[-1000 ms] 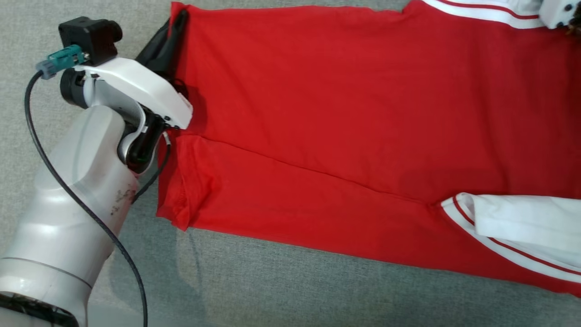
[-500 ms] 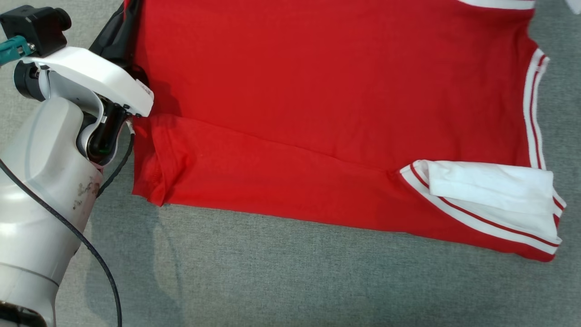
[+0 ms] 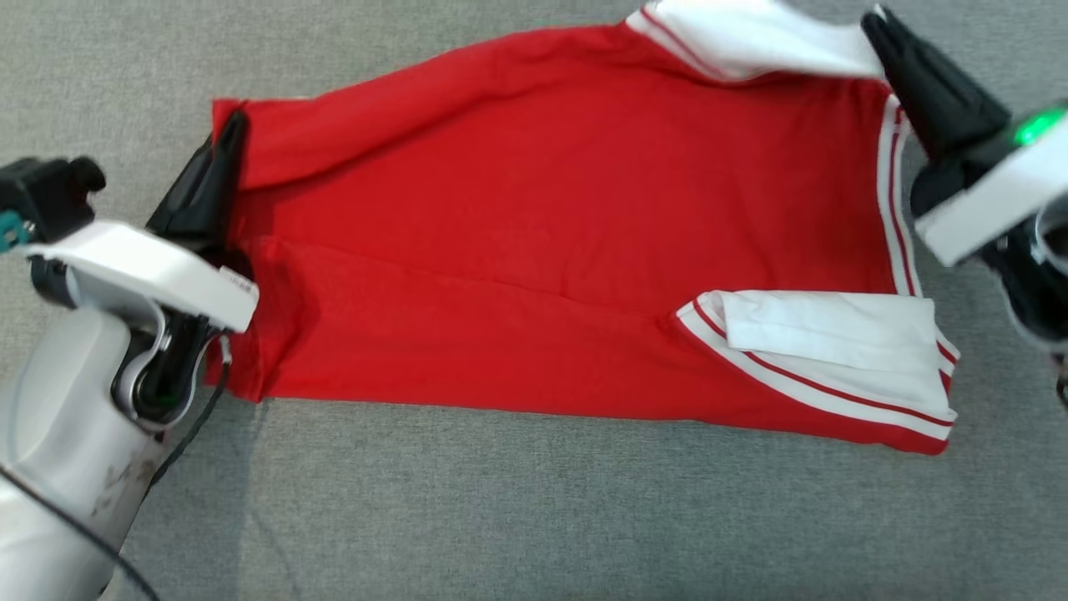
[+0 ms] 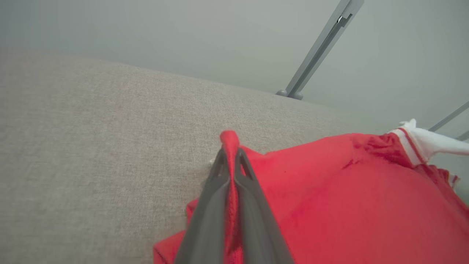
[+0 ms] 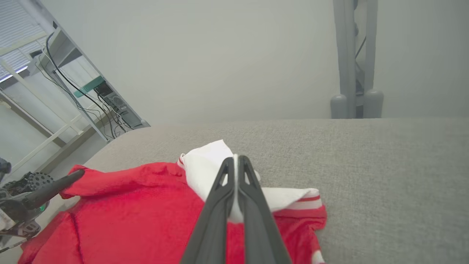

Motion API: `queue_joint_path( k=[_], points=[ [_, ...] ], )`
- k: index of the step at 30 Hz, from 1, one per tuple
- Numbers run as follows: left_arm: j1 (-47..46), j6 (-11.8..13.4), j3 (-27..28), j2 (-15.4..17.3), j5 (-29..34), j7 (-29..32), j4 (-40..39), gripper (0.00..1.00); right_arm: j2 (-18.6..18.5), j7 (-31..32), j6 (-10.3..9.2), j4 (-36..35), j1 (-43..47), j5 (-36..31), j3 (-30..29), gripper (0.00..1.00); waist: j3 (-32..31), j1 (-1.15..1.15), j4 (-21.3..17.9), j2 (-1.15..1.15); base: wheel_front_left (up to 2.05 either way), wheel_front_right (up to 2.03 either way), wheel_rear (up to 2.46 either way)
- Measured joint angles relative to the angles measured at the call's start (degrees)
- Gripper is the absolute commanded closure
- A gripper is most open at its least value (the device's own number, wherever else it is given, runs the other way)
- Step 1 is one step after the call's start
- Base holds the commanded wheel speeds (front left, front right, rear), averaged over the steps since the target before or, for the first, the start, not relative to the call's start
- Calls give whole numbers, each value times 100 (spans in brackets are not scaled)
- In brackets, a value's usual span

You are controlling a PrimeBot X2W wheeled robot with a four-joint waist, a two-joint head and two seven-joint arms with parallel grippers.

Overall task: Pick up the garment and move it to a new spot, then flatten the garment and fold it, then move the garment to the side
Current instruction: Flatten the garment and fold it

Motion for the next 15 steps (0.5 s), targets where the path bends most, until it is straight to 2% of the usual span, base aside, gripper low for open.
queue_joint_path(
  k=[8, 15],
  points=[
    [1010, 519, 268, 686, -260, 138, -1239, 100, -108, -307, -1, -1107, 1830, 263, -714, 100, -153, 0, -218, 0, 0, 0, 0],
    [1577, 844, 441, 851, -531, 163, -1658, 100, 311, -318, -1, -1461, 3082, 214, -1270, 100, -146, 0, -341, 0, 0, 0, 0]
  ],
)
